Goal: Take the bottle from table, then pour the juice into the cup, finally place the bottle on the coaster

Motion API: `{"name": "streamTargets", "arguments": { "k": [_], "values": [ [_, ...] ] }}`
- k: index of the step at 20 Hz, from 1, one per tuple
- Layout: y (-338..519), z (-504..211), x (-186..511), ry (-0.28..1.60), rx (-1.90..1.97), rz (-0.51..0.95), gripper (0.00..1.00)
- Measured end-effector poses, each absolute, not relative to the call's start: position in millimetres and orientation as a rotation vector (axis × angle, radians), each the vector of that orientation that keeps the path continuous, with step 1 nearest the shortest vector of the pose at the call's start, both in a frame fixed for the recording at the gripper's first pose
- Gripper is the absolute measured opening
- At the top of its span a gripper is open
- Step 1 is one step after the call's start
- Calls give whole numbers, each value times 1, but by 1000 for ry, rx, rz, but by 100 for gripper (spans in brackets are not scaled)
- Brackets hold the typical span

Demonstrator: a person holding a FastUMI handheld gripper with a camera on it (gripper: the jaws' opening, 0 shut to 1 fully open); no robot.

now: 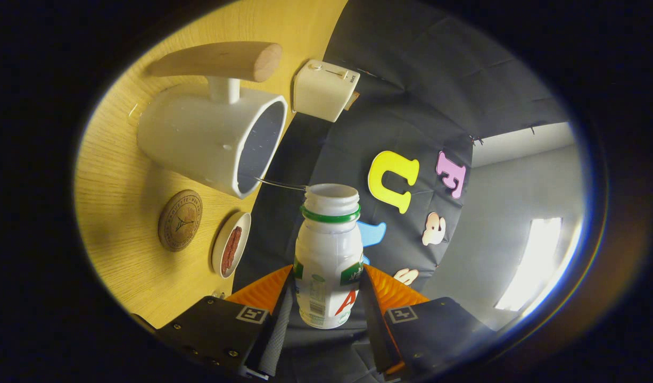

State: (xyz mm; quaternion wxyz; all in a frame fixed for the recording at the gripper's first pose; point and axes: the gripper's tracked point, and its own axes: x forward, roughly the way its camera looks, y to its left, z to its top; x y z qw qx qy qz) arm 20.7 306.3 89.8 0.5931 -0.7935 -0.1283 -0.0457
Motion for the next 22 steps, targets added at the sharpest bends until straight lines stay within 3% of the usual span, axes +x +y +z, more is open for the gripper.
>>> {"name": "streamTargets", "arguments": {
  "k": [22],
  "values": [
    [319,94,21,-351,-1955,-107,66]
  ]
}}
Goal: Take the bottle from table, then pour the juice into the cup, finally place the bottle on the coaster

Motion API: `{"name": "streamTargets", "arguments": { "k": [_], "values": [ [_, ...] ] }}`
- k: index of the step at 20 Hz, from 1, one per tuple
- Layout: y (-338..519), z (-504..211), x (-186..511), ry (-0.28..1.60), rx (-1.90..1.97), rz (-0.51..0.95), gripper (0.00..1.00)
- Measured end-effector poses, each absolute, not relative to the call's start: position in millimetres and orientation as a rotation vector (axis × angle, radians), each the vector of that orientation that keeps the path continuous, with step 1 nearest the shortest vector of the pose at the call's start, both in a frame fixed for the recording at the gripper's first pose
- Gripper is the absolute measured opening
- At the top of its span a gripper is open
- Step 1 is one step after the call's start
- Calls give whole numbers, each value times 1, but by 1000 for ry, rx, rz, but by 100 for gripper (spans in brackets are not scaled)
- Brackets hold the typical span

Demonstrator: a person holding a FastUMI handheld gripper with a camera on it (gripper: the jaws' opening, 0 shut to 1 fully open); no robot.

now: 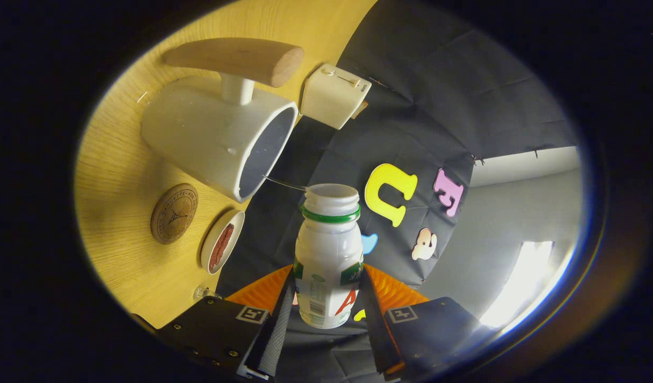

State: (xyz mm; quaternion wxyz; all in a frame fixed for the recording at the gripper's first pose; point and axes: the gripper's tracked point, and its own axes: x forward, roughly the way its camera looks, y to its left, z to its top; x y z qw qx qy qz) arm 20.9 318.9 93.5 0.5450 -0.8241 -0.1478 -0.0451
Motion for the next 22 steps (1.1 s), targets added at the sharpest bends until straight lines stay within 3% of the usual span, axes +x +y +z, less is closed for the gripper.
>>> {"name": "streamTargets", "arguments": {
  "k": [22],
  "values": [
    [337,98,18,-460,-2140,-128,66]
  ]
}}
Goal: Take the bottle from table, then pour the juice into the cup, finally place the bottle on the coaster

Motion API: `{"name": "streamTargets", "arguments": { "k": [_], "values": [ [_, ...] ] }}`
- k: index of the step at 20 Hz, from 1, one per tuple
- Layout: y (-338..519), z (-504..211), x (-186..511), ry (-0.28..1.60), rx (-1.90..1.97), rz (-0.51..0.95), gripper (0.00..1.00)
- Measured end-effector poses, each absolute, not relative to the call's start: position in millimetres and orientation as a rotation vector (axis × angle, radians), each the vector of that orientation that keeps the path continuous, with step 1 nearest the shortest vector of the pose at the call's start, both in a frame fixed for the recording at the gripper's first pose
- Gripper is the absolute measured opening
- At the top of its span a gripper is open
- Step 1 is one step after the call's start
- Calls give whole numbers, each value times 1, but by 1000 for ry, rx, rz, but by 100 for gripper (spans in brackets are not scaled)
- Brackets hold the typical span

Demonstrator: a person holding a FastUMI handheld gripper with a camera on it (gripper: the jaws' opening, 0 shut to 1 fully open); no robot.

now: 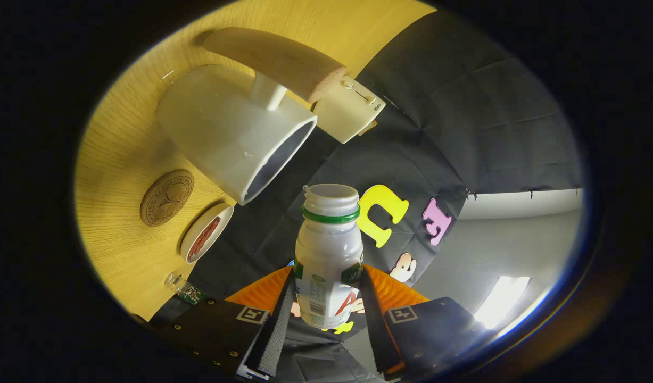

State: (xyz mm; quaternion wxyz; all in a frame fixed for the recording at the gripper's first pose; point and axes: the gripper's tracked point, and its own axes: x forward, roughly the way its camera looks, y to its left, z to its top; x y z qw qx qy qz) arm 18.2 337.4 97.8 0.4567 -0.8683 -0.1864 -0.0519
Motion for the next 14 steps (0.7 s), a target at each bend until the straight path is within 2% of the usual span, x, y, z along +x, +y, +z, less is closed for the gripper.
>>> {"name": "streamTargets", "arguments": {
  "k": [14],
  "values": [
    [332,83,19,-461,-2188,-116,66]
  ]
}}
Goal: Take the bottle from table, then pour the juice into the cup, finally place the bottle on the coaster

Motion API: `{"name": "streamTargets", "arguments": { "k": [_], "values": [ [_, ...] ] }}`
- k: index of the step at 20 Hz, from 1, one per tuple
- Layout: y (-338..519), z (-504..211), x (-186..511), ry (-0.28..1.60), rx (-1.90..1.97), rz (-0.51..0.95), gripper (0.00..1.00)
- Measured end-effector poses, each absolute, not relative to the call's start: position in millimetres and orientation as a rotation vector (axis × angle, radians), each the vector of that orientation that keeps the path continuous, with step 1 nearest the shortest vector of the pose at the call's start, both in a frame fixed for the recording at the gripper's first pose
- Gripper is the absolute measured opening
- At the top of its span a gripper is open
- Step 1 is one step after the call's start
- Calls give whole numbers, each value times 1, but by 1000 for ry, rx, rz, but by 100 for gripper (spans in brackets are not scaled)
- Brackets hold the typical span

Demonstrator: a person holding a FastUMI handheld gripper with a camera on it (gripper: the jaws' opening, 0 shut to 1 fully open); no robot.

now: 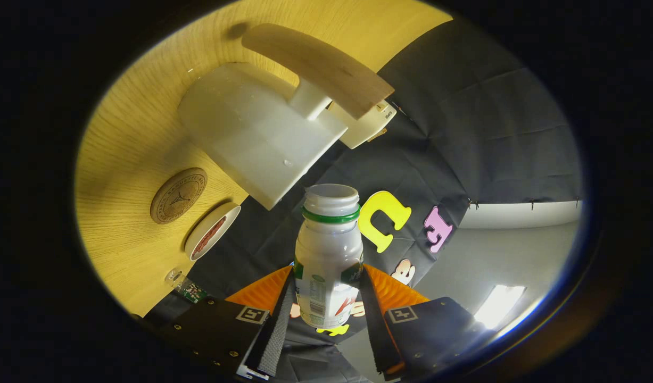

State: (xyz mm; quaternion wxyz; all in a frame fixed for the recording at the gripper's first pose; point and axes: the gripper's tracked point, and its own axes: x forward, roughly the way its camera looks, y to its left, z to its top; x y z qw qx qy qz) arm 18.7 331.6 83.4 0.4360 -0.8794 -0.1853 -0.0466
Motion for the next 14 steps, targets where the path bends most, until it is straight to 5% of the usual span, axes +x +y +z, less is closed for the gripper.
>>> {"name": "streamTargets", "arguments": {
  "k": [14],
  "values": [
    [331,85,19,-474,-2228,-124,66]
  ]
}}
